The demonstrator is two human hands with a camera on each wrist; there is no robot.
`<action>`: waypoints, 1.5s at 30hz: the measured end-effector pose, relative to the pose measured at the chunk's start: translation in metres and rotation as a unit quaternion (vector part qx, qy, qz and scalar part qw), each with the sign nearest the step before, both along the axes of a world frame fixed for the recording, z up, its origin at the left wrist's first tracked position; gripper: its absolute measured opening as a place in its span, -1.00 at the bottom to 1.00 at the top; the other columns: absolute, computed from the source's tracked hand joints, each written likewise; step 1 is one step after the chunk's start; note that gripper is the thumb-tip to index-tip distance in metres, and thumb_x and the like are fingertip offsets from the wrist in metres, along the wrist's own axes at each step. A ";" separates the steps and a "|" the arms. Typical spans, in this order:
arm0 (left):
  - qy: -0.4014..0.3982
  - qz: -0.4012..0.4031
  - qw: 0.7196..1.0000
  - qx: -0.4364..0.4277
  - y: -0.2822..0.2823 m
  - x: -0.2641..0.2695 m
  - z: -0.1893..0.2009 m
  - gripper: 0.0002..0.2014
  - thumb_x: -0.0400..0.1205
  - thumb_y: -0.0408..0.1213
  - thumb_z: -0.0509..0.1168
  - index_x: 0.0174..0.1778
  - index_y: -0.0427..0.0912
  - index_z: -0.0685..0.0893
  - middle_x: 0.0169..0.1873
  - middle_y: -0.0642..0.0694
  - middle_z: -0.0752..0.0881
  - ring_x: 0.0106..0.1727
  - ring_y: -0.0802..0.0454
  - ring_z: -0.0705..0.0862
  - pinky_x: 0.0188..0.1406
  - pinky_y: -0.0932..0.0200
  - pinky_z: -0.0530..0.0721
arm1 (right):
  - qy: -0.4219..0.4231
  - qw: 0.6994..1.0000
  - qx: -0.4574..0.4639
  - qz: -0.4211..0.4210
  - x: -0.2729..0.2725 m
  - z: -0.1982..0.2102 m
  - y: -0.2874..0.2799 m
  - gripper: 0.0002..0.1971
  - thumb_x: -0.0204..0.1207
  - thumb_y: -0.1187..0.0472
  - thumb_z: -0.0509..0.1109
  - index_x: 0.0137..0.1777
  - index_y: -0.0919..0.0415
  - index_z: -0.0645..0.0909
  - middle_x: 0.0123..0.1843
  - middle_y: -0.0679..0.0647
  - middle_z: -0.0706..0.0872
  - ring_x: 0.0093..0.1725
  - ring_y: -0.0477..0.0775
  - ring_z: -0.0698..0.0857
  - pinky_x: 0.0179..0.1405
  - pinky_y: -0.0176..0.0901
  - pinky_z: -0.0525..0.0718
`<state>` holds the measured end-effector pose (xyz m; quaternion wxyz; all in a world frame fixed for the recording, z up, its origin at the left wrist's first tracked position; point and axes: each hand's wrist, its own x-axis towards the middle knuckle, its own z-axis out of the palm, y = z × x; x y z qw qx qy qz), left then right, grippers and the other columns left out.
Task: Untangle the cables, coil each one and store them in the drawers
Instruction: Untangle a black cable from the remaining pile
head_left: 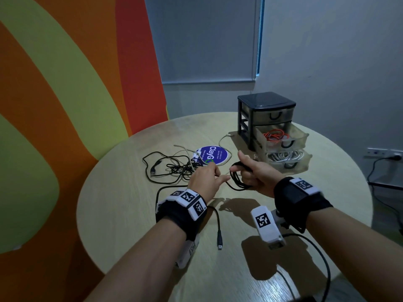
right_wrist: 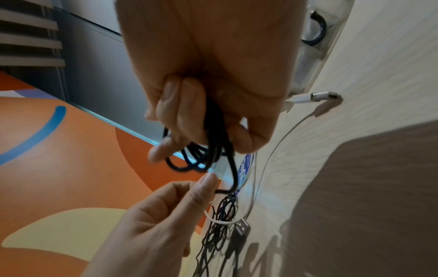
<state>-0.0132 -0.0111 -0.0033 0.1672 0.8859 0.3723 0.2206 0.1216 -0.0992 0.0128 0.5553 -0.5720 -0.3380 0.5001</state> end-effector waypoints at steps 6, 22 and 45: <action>-0.024 0.008 0.999 -0.019 0.001 0.004 -0.001 -0.80 0.68 -0.22 0.21 0.16 -0.22 0.48 0.06 -0.19 0.66 0.08 -0.11 0.62 0.05 0.01 0.59 | -0.056 0.993 -0.063 0.085 -0.005 0.003 0.001 -0.45 0.63 -0.17 0.09 0.16 0.28 0.68 -0.56 -0.12 0.44 -0.58 -0.16 0.27 -0.54 -0.34 0.20; -0.108 -0.120 0.986 -0.027 -0.007 -0.001 0.001 -0.76 0.68 -0.30 0.20 0.25 -0.16 0.60 -0.24 -0.11 0.77 -0.39 0.14 0.63 -0.27 0.24 0.59 | -0.043 0.981 0.040 -0.182 -0.014 -0.004 0.021 -0.67 0.68 -0.04 0.13 0.08 0.07 0.69 -0.20 -0.08 0.68 -0.17 -0.14 0.58 -0.19 -0.21 0.42; 0.087 0.069 0.993 0.034 0.001 0.001 -0.003 -0.35 0.56 0.38 0.00 -0.37 -0.19 0.57 -0.40 -0.12 0.64 -0.29 -0.09 0.62 -0.37 0.12 0.44 | 0.112 0.991 0.073 -0.032 0.006 0.009 -0.006 -0.41 0.65 0.15 0.16 -0.70 0.08 0.33 -0.81 -0.06 0.19 -0.61 -0.03 0.51 -0.19 -0.17 0.49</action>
